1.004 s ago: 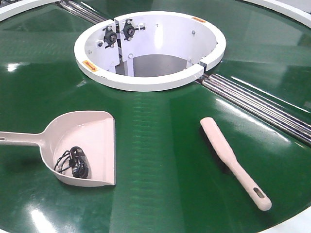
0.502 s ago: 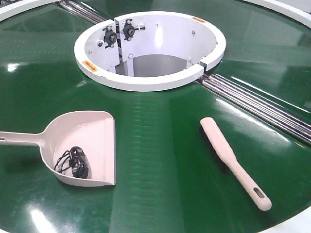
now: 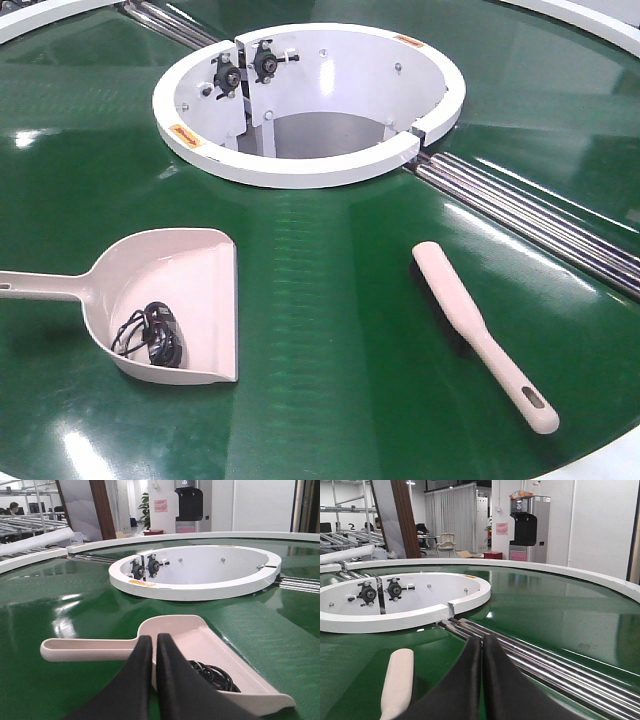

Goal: Clean and inspect green conveyor with broom and dustpan

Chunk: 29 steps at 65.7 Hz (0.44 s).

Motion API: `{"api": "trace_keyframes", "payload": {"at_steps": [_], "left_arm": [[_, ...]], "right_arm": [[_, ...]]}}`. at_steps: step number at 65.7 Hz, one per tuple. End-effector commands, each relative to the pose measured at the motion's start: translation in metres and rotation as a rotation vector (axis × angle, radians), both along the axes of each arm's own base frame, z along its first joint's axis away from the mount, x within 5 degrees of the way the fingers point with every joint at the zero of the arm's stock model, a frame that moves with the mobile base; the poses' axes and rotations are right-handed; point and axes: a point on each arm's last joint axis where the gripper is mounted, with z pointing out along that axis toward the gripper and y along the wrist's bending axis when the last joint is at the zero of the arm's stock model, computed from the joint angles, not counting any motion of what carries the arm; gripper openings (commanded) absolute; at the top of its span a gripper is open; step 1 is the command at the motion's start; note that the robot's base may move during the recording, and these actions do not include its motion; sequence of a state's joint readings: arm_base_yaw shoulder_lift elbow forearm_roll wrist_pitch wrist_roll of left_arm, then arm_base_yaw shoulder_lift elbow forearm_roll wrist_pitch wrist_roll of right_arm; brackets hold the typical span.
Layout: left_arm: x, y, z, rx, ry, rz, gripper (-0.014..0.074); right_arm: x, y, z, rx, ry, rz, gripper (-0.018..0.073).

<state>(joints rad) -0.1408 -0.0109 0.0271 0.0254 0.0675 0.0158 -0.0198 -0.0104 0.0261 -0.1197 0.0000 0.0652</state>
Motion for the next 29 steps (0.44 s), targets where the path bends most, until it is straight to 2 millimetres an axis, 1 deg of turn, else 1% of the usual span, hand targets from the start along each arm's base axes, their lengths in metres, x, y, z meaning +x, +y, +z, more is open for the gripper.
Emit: {"api": "trace_keyframes", "payload": {"at_steps": [1,29], "left_arm": [[-0.0003,-0.0003,-0.002,-0.012,-0.056,-0.005,-0.0007],[-0.0003,-0.0003,-0.002,-0.012,-0.056,-0.005,-0.0007]], "right_arm": [[-0.0015,0.0009,0.003,-0.014,-0.075,0.008,-0.001],[-0.0015,0.0009,0.003,-0.014,-0.075,0.008,-0.001]]}}
